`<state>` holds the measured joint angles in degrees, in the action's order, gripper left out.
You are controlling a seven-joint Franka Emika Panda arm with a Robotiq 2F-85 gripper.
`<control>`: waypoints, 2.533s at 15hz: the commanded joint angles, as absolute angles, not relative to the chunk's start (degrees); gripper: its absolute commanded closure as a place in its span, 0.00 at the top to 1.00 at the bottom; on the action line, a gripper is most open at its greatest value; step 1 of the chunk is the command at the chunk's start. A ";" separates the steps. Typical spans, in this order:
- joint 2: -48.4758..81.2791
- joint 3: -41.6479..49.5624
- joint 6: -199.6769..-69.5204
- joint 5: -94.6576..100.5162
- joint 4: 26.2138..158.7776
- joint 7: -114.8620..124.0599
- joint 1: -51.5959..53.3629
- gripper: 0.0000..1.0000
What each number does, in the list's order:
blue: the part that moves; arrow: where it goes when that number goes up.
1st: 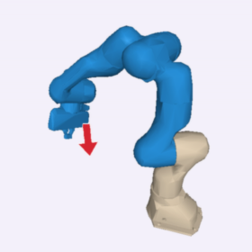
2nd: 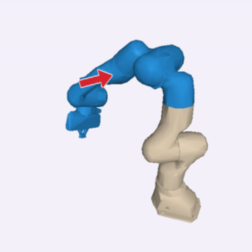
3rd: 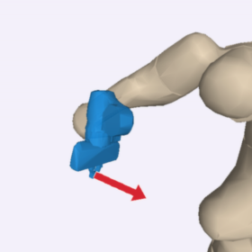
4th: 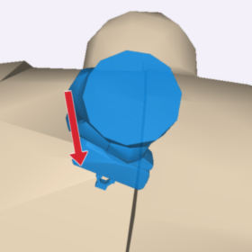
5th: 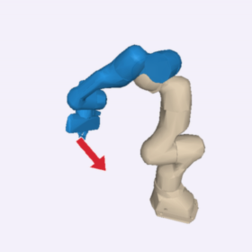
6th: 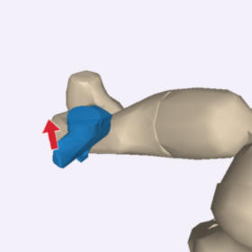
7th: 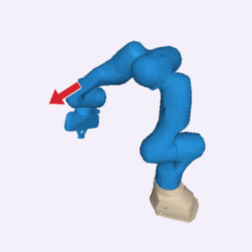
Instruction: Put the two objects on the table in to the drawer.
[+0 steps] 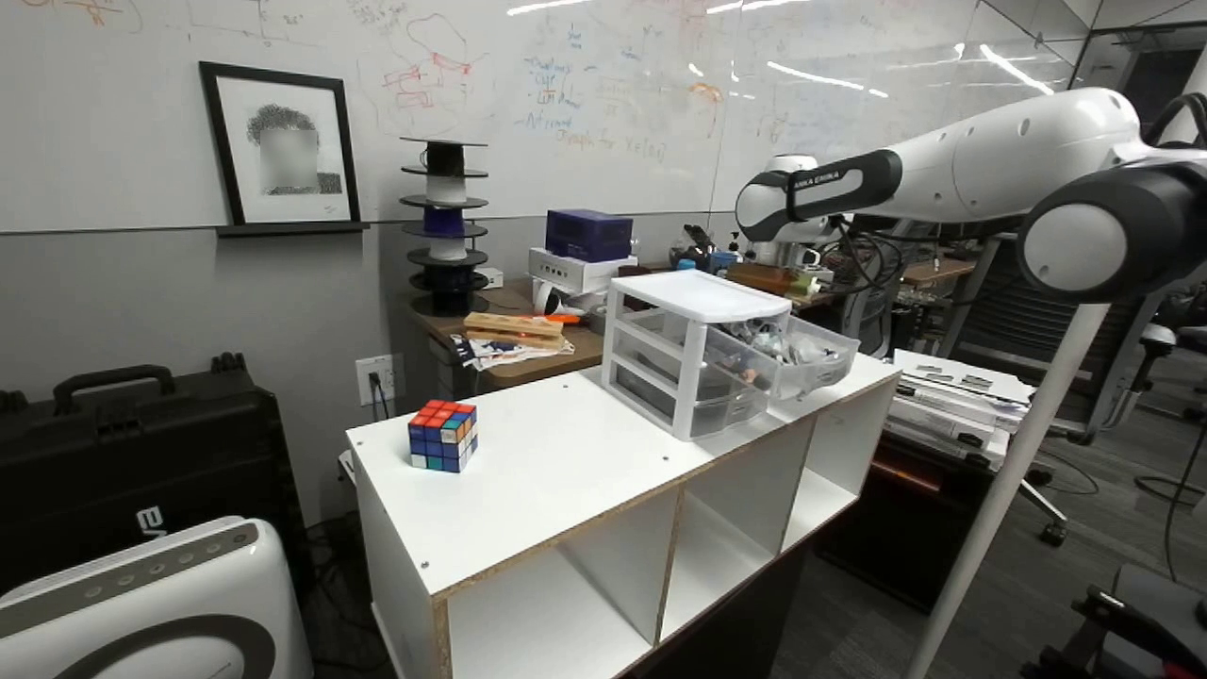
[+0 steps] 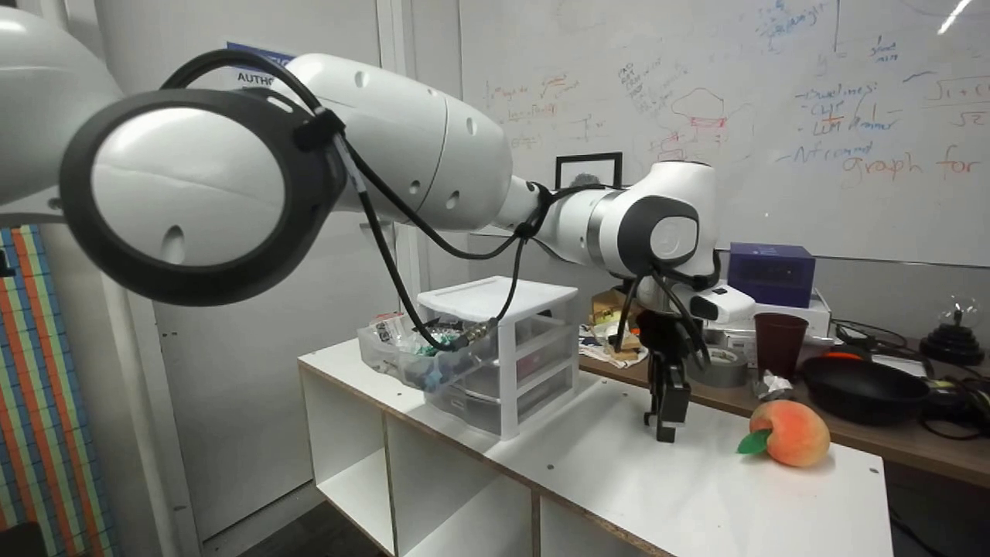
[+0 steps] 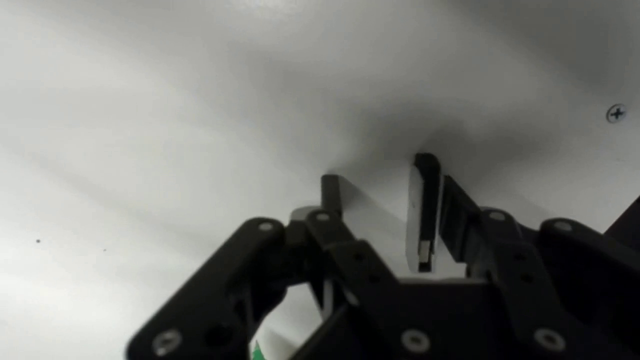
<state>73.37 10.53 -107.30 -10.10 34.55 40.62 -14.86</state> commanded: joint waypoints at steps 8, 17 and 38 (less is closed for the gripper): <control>73.36 10.92 -107.14 -9.35 32.23 38.01 -14.86 0.03; 62.50 11.89 -102.74 -9.22 38.41 33.57 -13.99 0.03; 42.84 11.50 -99.75 -3.29 60.77 5.20 -8.35 0.11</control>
